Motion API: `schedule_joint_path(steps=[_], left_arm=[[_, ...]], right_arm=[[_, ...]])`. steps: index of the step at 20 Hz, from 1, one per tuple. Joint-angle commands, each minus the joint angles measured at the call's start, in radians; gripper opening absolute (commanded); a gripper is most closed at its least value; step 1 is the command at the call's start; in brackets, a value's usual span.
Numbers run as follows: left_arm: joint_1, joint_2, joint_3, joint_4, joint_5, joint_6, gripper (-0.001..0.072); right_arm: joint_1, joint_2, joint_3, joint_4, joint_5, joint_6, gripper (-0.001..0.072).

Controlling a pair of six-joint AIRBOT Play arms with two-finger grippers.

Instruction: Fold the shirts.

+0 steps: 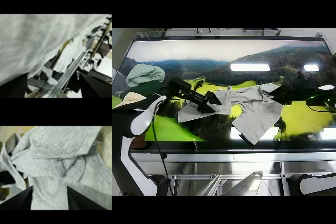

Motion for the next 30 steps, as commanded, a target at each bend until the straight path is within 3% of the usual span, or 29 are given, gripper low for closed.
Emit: schedule_joint_path(steps=[1,4,8,10,13,14,17,18,21,26,30], left_arm=[[-0.102,-0.063,0.134,0.193,0.004,-0.122,0.0669],[-0.145,-0.065,0.204,0.306,0.023,-0.186,0.0669],[-0.169,-0.063,0.229,0.336,0.047,-0.190,0.0668],[-0.151,-0.059,0.252,0.304,0.160,-0.159,0.0708],[-0.089,-0.050,0.365,0.325,0.388,-0.133,0.0705],[-0.067,-0.026,0.379,0.343,0.393,-0.129,0.0705],[0.011,0.122,0.281,0.431,0.346,-0.082,0.0705],[0.040,0.187,0.211,0.478,0.336,-0.072,0.0705],[0.145,0.370,-0.047,0.595,0.282,-0.047,0.0704],[0.385,0.528,-0.440,0.606,0.097,-0.031,0.0704],[0.454,0.465,-0.506,0.596,0.001,0.014,0.0702]], right_arm=[[0.040,-0.003,0.000,0.014,-0.055,0.005,0.0487],[0.040,-0.019,0.000,0.027,-0.057,0.008,0.0487],[0.038,-0.051,0.000,0.047,-0.011,0.007,0.0485],[0.014,-0.040,0.004,0.048,0.062,0.003,0.0483],[-0.083,0.021,0.007,0.031,0.174,-0.006,0.0480],[-0.120,0.046,0.006,-0.002,0.212,0.011,0.0480],[-0.194,0.131,-0.041,-0.169,0.277,0.099,0.0478],[-0.214,0.167,-0.080,-0.221,0.267,0.114,0.0438],[-0.278,0.256,-0.220,-0.336,0.187,0.192,0.0434],[-0.301,0.296,-0.396,-0.317,0.084,0.186,0.0435],[-0.296,0.294,-0.406,-0.281,0.069,0.160,0.0435]])
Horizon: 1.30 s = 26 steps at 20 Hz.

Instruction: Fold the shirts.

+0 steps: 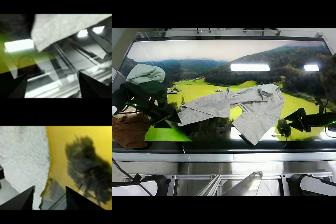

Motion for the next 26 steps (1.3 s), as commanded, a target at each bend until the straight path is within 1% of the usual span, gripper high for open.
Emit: schedule_joint_path(steps=[1,2,4,6,7,8,9,12,13,15,16,17,18,19,20,22,24,25,26], left_arm=[[0.055,-0.044,-0.075,-0.011,-0.113,0.039,0.0702],[0.047,-0.074,-0.072,-0.062,-0.132,0.066,0.0689],[0.032,-0.139,-0.045,-0.195,-0.148,0.129,0.0686],[0.009,-0.200,-0.004,-0.251,-0.164,0.147,0.0685],[0.003,-0.225,0.023,-0.252,-0.159,0.148,0.0527],[-0.003,-0.240,0.041,-0.253,-0.159,0.147,0.0404],[-0.008,-0.251,0.052,-0.253,-0.159,0.147,0.0302],[-0.007,-0.270,0.055,-0.253,-0.162,0.148,0.0042],[-0.007,-0.272,0.050,-0.253,-0.164,0.148,0.0019],[-0.007,-0.271,0.045,-0.253,-0.167,0.149,0.0019],[-0.007,-0.271,0.045,-0.254,-0.167,0.149,0.0020],[-0.007,-0.271,0.046,-0.254,-0.167,0.149,0.0025],[-0.007,-0.271,0.048,-0.257,-0.167,0.149,0.0026],[-0.006,-0.271,0.058,-0.280,-0.150,0.150,0.0026],[-0.004,-0.271,0.074,-0.331,-0.112,0.166,0.0026],[0.003,-0.258,0.132,-0.486,0.019,0.212,0.0026],[0.003,-0.188,0.213,-0.669,0.142,0.227,0.0026],[0.005,-0.137,0.268,-0.788,0.186,0.233,0.0026],[0.013,-0.087,0.325,-0.904,0.206,0.240,0.0026]], right_arm=[[-0.002,0.006,-0.025,0.018,-0.027,-0.012,0.0435],[-0.002,0.006,-0.025,0.018,-0.026,-0.017,0.0435],[-0.002,0.005,-0.025,0.020,-0.028,-0.019,0.0435],[0.000,0.005,-0.025,0.026,-0.041,-0.019,0.0435],[0.008,0.004,-0.025,0.031,-0.052,-0.018,0.0435],[0.026,0.004,-0.026,0.036,-0.071,-0.019,0.0435],[0.054,0.001,-0.026,0.037,-0.097,-0.018,0.0435],[0.169,-0.045,-0.026,0.043,-0.185,0.006,0.0435],[0.209,-0.074,-0.026,0.065,-0.214,0.007,0.0435],[0.260,-0.125,-0.021,0.129,-0.249,-0.009,0.0433],[0.273,-0.142,-0.015,0.192,-0.253,-0.041,0.0430],[0.279,-0.151,-0.010,0.258,-0.252,-0.082,0.0357],[0.282,-0.152,-0.009,0.309,-0.252,-0.116,0.0121],[0.282,-0.151,-0.007,0.359,-0.238,-0.148,0.0049],[0.278,-0.150,0.007,0.391,-0.194,-0.179,0.0019],[0.254,-0.120,0.068,0.396,-0.033,-0.207,0.0018],[0.212,-0.019,0.167,0.407,0.121,-0.206,0.0017],[0.177,0.063,0.246,0.448,0.166,-0.203,0.0017],[0.140,0.132,0.319,0.507,0.167,-0.202,0.0016]])
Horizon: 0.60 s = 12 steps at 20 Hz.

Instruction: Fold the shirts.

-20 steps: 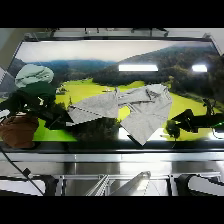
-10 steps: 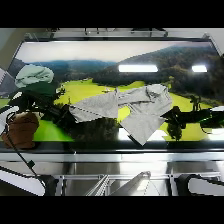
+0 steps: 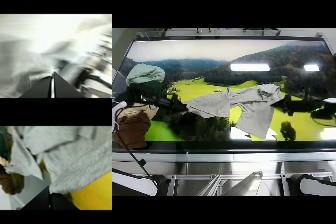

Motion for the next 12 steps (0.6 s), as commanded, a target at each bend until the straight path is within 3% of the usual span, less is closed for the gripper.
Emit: schedule_joint_path(steps=[1,5,7,12], left_arm=[[0.027,0.159,0.201,-0.398,0.140,0.021,0.0025],[0.172,0.328,0.562,-0.398,-0.006,-0.100,0.0026],[0.289,0.385,0.664,-0.398,-0.038,-0.140,0.0026],[0.549,0.430,0.692,-0.397,0.128,-0.227,0.0026]], right_arm=[[-0.121,0.214,0.244,0.202,0.136,-0.013,0.0016],[-0.366,0.319,0.615,0.236,0.082,0.180,0.0016],[-0.463,0.335,0.681,0.236,0.098,0.232,0.0016],[-0.545,0.348,0.682,0.245,0.118,0.243,0.0016]])
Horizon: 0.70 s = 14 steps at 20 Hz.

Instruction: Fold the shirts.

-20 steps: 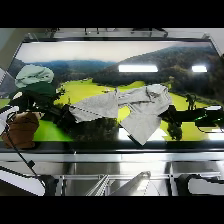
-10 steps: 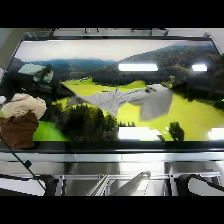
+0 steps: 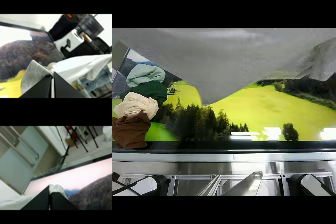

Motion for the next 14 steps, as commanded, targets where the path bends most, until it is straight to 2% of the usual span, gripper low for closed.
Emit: schedule_joint_path(steps=[1,4,8,12,14], left_arm=[[0.158,0.029,0.039,-0.013,0.059,-0.071,0.0026],[0.193,0.027,0.039,-0.014,0.037,-0.089,0.0026],[0.131,-0.002,0.039,-0.003,0.037,-0.082,0.0026],[-0.041,-0.128,0.039,0.024,0.067,-0.068,0.0026],[-0.158,-0.215,0.039,0.159,0.059,-0.062,0.0026]], right_arm=[[-0.050,0.013,0.030,0.032,0.000,0.030,0.0016],[-0.046,0.015,0.030,0.044,0.009,0.028,0.0016],[-0.028,0.012,0.027,0.027,0.035,0.026,0.0016],[0.122,-0.011,-0.002,-0.194,0.028,0.025,0.0016],[0.242,-0.036,-0.074,-0.309,-0.032,0.022,0.0016]])
